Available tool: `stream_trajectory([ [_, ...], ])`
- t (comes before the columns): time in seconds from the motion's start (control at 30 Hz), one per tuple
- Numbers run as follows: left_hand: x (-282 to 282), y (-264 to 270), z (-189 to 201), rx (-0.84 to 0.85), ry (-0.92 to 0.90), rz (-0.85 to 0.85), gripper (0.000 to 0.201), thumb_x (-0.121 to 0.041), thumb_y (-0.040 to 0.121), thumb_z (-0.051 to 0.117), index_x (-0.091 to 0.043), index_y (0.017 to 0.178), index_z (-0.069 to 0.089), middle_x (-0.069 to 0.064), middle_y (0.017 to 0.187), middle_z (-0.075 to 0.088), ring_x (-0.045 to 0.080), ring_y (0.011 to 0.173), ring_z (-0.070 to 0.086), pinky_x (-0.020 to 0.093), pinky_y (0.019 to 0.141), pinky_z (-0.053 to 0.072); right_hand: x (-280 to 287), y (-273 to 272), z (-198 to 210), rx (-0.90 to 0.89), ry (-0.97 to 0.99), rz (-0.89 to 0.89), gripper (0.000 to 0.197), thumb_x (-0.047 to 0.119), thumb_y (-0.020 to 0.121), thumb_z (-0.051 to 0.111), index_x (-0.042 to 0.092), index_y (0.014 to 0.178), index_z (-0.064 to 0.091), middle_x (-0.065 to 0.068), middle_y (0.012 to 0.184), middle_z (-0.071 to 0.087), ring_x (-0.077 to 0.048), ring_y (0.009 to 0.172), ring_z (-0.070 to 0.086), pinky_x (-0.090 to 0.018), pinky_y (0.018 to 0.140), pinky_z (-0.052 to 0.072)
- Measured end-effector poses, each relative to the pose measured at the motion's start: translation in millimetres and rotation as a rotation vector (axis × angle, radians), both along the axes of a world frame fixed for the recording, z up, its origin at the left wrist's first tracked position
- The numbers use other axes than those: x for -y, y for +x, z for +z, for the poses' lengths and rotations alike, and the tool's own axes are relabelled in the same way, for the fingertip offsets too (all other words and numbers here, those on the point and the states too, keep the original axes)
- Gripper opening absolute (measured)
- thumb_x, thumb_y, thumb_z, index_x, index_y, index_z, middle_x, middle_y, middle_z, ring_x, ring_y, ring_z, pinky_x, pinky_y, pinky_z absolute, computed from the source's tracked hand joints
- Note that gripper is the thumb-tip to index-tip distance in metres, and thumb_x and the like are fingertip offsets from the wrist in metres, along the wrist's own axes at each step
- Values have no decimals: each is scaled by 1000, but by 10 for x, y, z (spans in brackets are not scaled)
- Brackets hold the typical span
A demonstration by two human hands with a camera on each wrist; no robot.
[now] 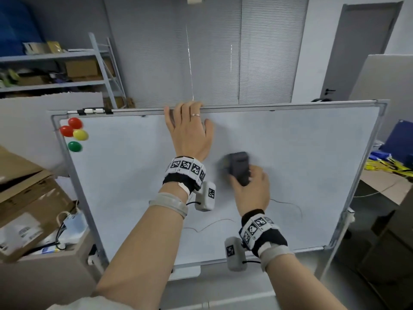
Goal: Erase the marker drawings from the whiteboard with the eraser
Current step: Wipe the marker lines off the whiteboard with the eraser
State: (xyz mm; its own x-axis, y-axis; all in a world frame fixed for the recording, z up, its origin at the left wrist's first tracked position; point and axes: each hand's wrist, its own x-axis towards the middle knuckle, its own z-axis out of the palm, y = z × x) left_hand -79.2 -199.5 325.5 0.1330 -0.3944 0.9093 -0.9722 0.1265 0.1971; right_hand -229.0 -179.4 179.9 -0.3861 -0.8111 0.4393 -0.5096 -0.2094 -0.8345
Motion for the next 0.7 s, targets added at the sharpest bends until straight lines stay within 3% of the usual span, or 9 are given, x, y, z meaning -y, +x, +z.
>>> stream_trajectory([
  [0.1,-12,121,14,51,46,1,41,-31,87,47,-27,127,57,-11,130,54,16,130,43,51,124,11,27,67,105,-113,7,102,49,51,74,80,32,111,54,6,105,56,-18,90,54,-35,74,49],
  [0.23,-20,131,15,48,43,3,41,-35,87,48,-29,126,58,-13,127,55,15,130,42,51,124,11,112,-415,116,155,62,-101,51,48,75,80,25,113,55,0,109,59,-25,98,61,-37,75,49],
  [0.3,-3,47,-2,24,24,-6,41,-35,85,50,-27,124,58,-12,127,54,16,131,41,50,124,10,126,-582,124,181,74,-206,52,46,76,79,24,115,54,-3,109,59,-30,99,60,-38,74,49],
  [0.37,20,-40,-21,-3,15,-15,41,-35,83,51,-26,123,59,-11,127,54,17,131,41,49,125,8,110,-532,140,109,27,-195,53,45,76,79,25,117,53,-4,107,58,-31,99,59,-39,74,50],
  [0.5,43,-22,-27,-11,2,-4,41,-33,83,52,-27,123,59,-10,127,54,18,131,41,49,125,9,57,-115,194,-253,-37,82,51,46,74,79,32,118,57,-2,109,57,-27,105,53,-39,81,49],
  [0.57,44,63,-20,18,7,8,41,-31,84,51,-27,124,58,-11,127,54,17,130,42,49,124,11,82,-80,244,-347,-51,106,50,48,73,79,34,116,59,0,108,59,-26,104,54,-40,84,46],
  [0.63,37,126,-9,40,16,9,41,-30,85,50,-28,125,58,-11,127,55,17,129,43,50,123,12,154,-220,254,-246,-73,5,51,48,71,81,33,115,60,-1,106,61,-28,102,56,-42,83,47],
  [0.7,30,138,-7,41,17,-1,41,-32,84,51,-28,124,59,-12,126,55,16,128,42,49,124,10,244,-454,269,24,-92,-148,55,45,70,83,30,117,58,-3,108,60,-31,101,58,-44,81,50],
])
